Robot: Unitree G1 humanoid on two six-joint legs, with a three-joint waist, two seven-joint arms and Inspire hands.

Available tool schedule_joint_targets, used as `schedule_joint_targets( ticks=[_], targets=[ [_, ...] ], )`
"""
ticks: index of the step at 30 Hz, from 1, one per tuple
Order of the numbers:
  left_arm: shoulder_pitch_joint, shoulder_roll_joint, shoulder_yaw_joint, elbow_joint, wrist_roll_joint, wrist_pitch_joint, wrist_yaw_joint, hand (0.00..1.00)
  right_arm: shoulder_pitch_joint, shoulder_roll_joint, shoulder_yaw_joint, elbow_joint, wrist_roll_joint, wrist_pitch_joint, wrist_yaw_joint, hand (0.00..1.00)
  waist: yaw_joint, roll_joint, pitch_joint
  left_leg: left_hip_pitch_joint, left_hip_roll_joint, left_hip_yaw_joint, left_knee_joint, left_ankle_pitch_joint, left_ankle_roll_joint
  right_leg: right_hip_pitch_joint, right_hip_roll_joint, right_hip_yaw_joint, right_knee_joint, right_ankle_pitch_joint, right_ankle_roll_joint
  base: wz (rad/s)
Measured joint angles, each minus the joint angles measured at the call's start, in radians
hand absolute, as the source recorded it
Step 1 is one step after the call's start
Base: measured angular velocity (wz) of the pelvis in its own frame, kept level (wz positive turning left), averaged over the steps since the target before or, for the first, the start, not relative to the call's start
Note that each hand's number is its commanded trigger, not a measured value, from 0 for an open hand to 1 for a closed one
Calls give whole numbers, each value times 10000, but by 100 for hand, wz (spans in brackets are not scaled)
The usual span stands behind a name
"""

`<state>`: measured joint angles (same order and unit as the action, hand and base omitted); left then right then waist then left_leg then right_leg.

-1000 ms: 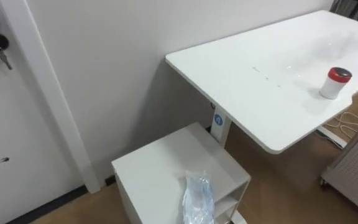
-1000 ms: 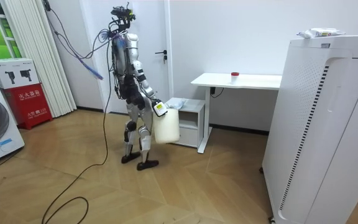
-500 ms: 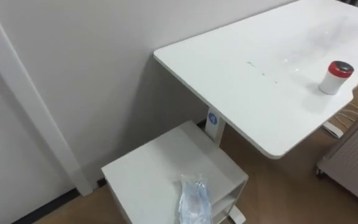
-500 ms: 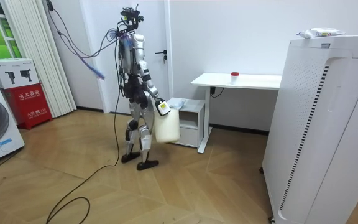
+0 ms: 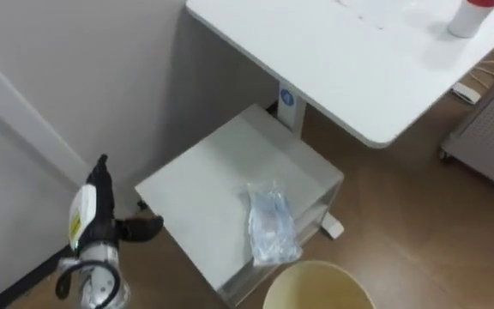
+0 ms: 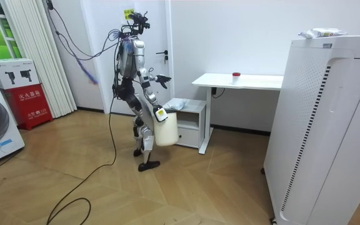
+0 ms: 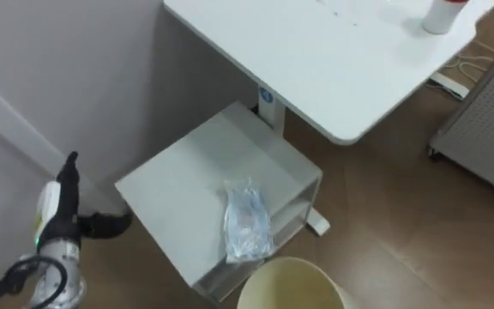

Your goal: Pick garbage

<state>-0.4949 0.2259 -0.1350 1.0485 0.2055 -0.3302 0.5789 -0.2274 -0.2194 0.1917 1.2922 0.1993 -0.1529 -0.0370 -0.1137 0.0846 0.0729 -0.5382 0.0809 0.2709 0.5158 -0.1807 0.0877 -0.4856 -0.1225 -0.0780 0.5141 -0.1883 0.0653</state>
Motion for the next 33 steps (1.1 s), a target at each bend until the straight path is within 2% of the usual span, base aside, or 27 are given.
schedule_joint_targets(
  ticks=[2,5,8,12,15,19,20,26,33],
  targets=[
    [-199,52,-70,9,1,-23,71,0,-67,-55,168,-87,422,-25,-63,100,-258,-32,72,-323,101,11,256,1,-114,-449,8,-48,394,-193,-126,-2],
    [-556,73,-192,132,-233,-81,420,0,-88,-124,510,-538,807,-190,-117,100,-496,-47,139,-962,301,40,698,26,-162,-1174,45,-90,995,-348,-210,-2],
    [-685,73,-422,326,-372,-211,662,0,-82,-125,758,-914,849,-319,-279,100,-715,-63,171,-1312,397,71,889,53,-203,-1623,72,-82,1316,-399,-312,-3],
    [-786,73,-884,353,-391,-214,977,0,-83,-125,1047,-1220,1117,-319,-378,100,-847,-81,198,-1558,483,123,946,60,-245,-1933,119,-97,1386,-382,-393,-6],
    [-1155,88,-1173,424,-389,-213,1127,0,-236,-125,1076,-1375,1226,-338,-398,100,-1021,-109,216,-2013,513,123,1202,90,-203,-2408,104,-87,1618,-370,-476,-2],
    [-1474,84,-1298,520,-371,-212,1126,0,-377,-78,1101,-1454,1230,-304,-460,100,-1097,-170,253,-2455,818,174,1815,-261,-253,-2792,211,-148,1916,-454,-554,-16],
    [-1524,84,-1298,539,-372,-212,1129,0,-382,-76,1129,-1546,1230,-290,-471,100,-1103,-233,295,-2503,868,198,1960,-357,-276,-2859,205,-171,2022,-511,-576,-18],
    [-1740,95,-1579,703,-361,-194,1175,0,-425,-105,1631,-1978,1522,-316,-555,100,-1137,-267,313,-2971,1217,280,2481,-686,-299,-3264,396,-187,2189,-583,-603,-15],
    [-1785,90,-2103,713,-368,-195,1153,0,-461,-114,2201,-2329,1603,-424,-738,100,-1326,-285,313,-3139,1247,353,2480,-763,-322,-3478,435,-112,2168,-583,-603,-4]
  ],
)
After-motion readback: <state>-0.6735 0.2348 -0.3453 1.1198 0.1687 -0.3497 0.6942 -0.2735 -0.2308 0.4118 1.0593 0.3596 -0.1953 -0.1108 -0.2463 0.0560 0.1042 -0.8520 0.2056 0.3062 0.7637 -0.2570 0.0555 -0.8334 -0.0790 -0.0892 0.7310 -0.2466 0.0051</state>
